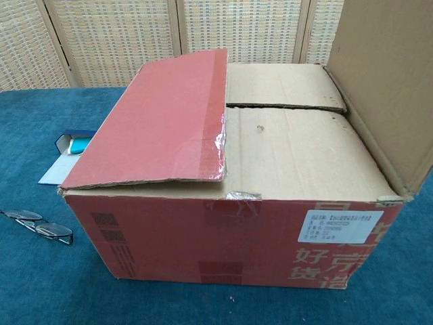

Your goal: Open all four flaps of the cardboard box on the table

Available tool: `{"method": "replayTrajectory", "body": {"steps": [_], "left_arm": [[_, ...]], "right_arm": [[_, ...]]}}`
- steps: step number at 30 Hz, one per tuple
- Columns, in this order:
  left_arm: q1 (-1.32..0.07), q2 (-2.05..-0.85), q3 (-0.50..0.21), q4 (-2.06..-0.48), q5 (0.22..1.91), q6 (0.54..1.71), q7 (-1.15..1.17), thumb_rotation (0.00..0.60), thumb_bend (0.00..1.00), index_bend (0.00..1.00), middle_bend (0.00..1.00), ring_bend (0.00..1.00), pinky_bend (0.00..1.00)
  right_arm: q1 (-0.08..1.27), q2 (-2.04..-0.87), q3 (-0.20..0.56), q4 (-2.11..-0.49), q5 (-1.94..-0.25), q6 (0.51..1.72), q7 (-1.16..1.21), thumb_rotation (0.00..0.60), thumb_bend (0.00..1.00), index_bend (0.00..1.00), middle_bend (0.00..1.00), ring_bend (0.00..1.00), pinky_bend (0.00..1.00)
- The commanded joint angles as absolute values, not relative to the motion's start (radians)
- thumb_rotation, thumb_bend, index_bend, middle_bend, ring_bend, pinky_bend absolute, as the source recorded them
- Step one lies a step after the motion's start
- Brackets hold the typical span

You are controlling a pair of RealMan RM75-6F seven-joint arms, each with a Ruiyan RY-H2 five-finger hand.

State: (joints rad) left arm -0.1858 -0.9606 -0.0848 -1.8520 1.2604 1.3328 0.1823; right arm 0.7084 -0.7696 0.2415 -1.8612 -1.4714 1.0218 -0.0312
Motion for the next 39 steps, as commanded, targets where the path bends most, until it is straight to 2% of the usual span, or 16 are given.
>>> {"method": "replayTrajectory", "body": {"steps": [1, 16, 19, 21, 26, 33, 37, 39], "left_arm": [[-0.186, -0.959, -0.084, -1.855, 1.261, 1.333, 0.185, 0.525, 0.26, 0.25, 0.07, 0.01, 0.05], [-0.208, -0.937, -0.077, -1.854, 1.321, 1.306, 0.163, 0.526, 0.26, 0.25, 0.07, 0.01, 0.05], [-0.224, -0.924, -0.078, -1.853, 1.358, 1.294, 0.146, 0.526, 0.26, 0.24, 0.07, 0.01, 0.05], [-0.242, -0.907, -0.078, -1.859, 1.39, 1.271, 0.116, 0.527, 0.26, 0.22, 0.07, 0.0, 0.05], [-0.315, -0.83, -0.072, -1.879, 1.494, 1.158, -0.013, 0.526, 0.27, 0.15, 0.03, 0.0, 0.02], [-0.444, -0.753, -0.095, -1.863, 1.635, 1.04, -0.199, 0.519, 0.28, 0.11, 0.0, 0.0, 0.0], [-0.53, -0.743, -0.115, -1.855, 1.71, 0.986, -0.284, 0.519, 0.36, 0.1, 0.0, 0.0, 0.0], [-0.585, -0.736, -0.122, -1.855, 1.749, 0.944, -0.34, 0.519, 0.47, 0.1, 0.0, 0.0, 0.0]], "right_arm": [[0.685, -0.749, 0.233, -1.846, -1.459, 1.031, -0.029, 0.6, 0.96, 0.5, 0.23, 0.06, 0.14], [0.615, -0.733, 0.201, -1.8, -1.44, 1.053, -0.026, 0.6, 0.93, 0.5, 0.22, 0.05, 0.14], [0.602, -0.74, 0.195, -1.806, -1.437, 1.062, -0.025, 0.6, 0.89, 0.45, 0.21, 0.04, 0.14], [0.591, -0.746, 0.19, -1.812, -1.437, 1.073, -0.031, 0.6, 0.88, 0.38, 0.2, 0.04, 0.14], [0.554, -0.77, 0.174, -1.835, -1.428, 1.113, -0.071, 0.6, 0.88, 0.26, 0.16, 0.0, 0.13], [0.502, -0.796, 0.152, -1.876, -1.415, 1.17, -0.125, 0.6, 0.88, 0.23, 0.14, 0.0, 0.12], [0.474, -0.804, 0.14, -1.894, -1.417, 1.198, -0.138, 0.6, 0.88, 0.23, 0.14, 0.0, 0.12], [0.459, -0.806, 0.138, -1.902, -1.416, 1.217, -0.142, 0.6, 0.88, 0.23, 0.14, 0.0, 0.12]]}}
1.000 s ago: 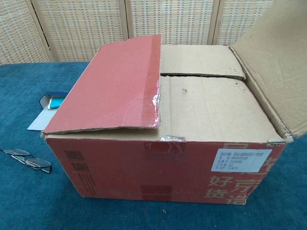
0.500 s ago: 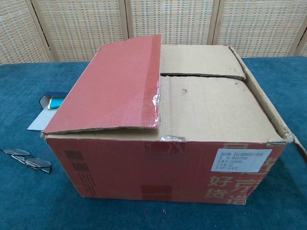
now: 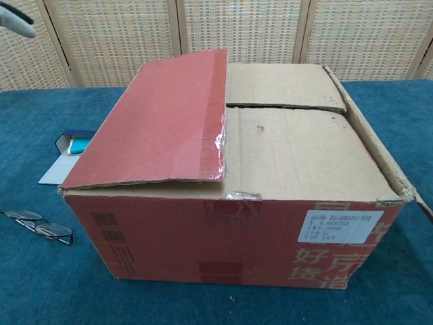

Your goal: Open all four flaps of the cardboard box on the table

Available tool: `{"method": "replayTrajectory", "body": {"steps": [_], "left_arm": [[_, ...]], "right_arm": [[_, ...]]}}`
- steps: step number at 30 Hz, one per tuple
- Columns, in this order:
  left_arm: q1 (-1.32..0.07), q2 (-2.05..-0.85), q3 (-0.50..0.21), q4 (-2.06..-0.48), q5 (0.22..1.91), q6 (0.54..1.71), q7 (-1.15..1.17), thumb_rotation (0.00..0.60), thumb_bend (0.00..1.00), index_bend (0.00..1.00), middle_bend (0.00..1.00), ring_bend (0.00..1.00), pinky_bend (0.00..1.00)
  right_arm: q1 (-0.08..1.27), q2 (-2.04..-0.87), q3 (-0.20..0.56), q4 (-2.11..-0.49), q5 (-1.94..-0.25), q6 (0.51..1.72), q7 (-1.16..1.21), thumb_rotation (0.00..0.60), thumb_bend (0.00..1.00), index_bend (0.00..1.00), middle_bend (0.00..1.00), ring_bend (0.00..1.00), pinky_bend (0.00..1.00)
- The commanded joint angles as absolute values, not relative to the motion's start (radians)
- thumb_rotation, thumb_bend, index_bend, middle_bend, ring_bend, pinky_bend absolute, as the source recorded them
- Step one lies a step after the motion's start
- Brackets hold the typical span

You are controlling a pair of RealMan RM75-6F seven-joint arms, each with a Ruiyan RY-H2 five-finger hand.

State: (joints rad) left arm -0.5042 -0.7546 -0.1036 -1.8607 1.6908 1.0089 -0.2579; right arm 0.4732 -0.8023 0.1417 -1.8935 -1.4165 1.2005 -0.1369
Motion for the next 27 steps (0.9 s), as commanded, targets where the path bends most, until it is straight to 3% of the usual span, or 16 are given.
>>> {"method": "replayTrajectory", "body": {"steps": [1, 6, 11, 27], "left_arm": [[-0.613, -0.733, -0.124, -1.853, 1.765, 0.924, -0.373, 0.52, 0.51, 0.11, 0.0, 0.0, 0.0], [-0.732, -0.738, -0.139, -1.843, 1.814, 0.84, -0.46, 0.519, 0.79, 0.1, 0.0, 0.0, 0.0], [-0.838, -0.783, -0.165, -1.839, 1.821, 0.763, -0.474, 0.518, 0.97, 0.11, 0.0, 0.0, 0.0], [-1.107, -1.024, -0.238, -1.781, 1.644, 0.526, -0.302, 0.518, 1.0, 0.21, 0.03, 0.0, 0.0]], "right_arm": [[0.452, -0.808, 0.137, -1.905, -1.417, 1.228, -0.144, 0.6, 0.88, 0.23, 0.14, 0.0, 0.12], [0.424, -0.812, 0.132, -1.912, -1.424, 1.258, -0.145, 0.6, 0.88, 0.23, 0.14, 0.0, 0.12], [0.4, -0.812, 0.126, -1.917, -1.431, 1.282, -0.146, 0.6, 0.88, 0.23, 0.14, 0.0, 0.12], [0.345, -0.801, 0.124, -1.903, -1.454, 1.326, -0.1, 0.6, 0.88, 0.23, 0.14, 0.0, 0.12]]}}
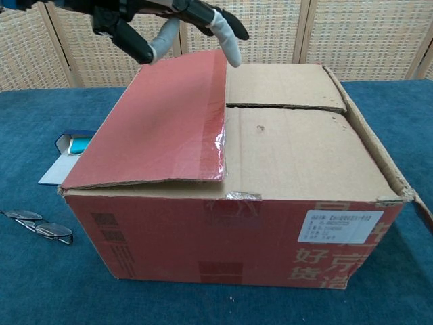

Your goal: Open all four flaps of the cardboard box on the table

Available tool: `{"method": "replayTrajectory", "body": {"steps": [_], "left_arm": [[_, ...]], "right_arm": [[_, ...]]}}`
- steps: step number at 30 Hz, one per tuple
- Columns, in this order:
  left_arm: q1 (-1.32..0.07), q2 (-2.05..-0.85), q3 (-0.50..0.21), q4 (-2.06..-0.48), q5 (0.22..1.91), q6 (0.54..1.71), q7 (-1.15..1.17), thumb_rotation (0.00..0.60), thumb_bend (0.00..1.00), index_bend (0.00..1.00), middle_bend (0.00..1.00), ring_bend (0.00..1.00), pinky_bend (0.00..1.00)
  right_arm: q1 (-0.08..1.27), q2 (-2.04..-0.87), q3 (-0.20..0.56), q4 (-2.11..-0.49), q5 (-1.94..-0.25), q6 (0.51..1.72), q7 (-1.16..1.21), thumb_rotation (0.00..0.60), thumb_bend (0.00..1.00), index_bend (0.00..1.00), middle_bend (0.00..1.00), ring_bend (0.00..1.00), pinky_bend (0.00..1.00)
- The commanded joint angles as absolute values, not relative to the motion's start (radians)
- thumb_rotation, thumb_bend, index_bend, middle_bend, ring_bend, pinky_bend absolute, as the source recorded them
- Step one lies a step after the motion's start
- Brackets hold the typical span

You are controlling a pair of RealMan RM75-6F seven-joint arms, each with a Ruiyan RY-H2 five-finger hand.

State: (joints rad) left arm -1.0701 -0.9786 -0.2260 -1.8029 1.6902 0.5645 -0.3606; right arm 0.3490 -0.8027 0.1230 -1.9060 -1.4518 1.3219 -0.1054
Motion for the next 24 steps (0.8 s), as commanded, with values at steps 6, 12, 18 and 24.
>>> {"method": "replayTrajectory", "body": {"steps": [6, 12, 18, 24], "left_arm": [[-1.14, -1.074, -0.238, -1.766, 1.575, 0.486, -0.225, 0.519, 1.0, 0.23, 0.06, 0.0, 0.0], [-1.171, -1.126, -0.237, -1.745, 1.491, 0.465, -0.13, 0.517, 1.0, 0.27, 0.08, 0.0, 0.0], [-1.188, -1.133, -0.223, -1.748, 1.427, 0.46, -0.024, 0.517, 1.0, 0.33, 0.12, 0.0, 0.0], [-1.196, -1.136, -0.207, -1.755, 1.367, 0.466, 0.041, 0.519, 1.0, 0.37, 0.16, 0.0, 0.0]], "right_arm": [[0.336, -0.799, 0.124, -1.892, -1.456, 1.327, -0.082, 0.6, 0.88, 0.23, 0.14, 0.0, 0.12], [0.328, -0.8, 0.126, -1.877, -1.455, 1.325, -0.06, 0.6, 0.88, 0.23, 0.14, 0.0, 0.12], [0.325, -0.8, 0.129, -1.868, -1.455, 1.32, -0.044, 0.6, 0.88, 0.23, 0.14, 0.0, 0.12], [0.322, -0.804, 0.133, -1.861, -1.454, 1.32, -0.035, 0.6, 0.88, 0.23, 0.14, 0.0, 0.12]]}}
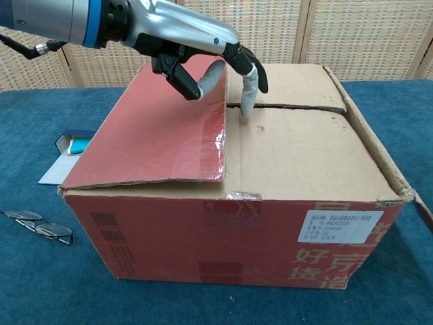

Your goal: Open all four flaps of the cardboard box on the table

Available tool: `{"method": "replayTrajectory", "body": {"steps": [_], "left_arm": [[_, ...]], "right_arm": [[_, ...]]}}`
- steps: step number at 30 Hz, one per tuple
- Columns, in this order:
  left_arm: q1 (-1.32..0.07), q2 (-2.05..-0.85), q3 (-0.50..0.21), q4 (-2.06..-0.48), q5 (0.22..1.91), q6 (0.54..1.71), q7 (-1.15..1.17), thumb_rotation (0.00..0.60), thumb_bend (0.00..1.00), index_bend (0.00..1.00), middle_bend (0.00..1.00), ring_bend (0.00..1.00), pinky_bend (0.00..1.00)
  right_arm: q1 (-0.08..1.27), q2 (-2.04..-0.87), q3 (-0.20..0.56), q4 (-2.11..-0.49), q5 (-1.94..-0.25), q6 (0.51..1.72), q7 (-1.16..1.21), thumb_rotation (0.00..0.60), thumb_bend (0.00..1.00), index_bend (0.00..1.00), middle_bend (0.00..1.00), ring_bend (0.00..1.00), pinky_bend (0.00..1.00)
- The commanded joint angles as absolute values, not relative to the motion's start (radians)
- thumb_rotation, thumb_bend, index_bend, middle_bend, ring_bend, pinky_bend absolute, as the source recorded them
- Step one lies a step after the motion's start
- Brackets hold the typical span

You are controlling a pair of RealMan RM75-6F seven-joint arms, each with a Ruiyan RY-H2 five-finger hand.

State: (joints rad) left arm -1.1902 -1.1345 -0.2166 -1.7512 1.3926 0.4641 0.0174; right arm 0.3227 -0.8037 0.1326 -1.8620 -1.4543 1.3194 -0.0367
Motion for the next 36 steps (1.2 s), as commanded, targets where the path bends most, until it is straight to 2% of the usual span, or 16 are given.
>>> {"method": "replayTrajectory", "body": {"steps": [1, 12, 24, 36], "left_arm": [[-1.196, -1.136, -0.205, -1.756, 1.361, 0.467, 0.047, 0.519, 1.0, 0.37, 0.16, 0.01, 0.0], [-1.185, -1.097, -0.19, -1.78, 1.304, 0.507, 0.09, 0.517, 1.0, 0.46, 0.27, 0.08, 0.0], [-1.165, -1.021, -0.193, -1.825, 1.313, 0.536, 0.076, 0.517, 1.0, 0.47, 0.28, 0.08, 0.0], [-1.094, -0.872, -0.216, -1.895, 1.4, 0.622, -0.015, 0.518, 1.0, 0.47, 0.28, 0.08, 0.0]], "right_arm": [[0.321, -0.805, 0.134, -1.86, -1.454, 1.32, -0.035, 0.6, 0.88, 0.23, 0.14, 0.0, 0.12], [0.316, -0.808, 0.143, -1.851, -1.452, 1.322, -0.025, 0.6, 0.88, 0.23, 0.14, 0.0, 0.12], [0.317, -0.809, 0.155, -1.843, -1.444, 1.32, -0.016, 0.6, 0.88, 0.23, 0.14, 0.0, 0.12], [0.331, -0.817, 0.164, -1.846, -1.436, 1.298, -0.028, 0.6, 0.88, 0.23, 0.14, 0.0, 0.12]]}}
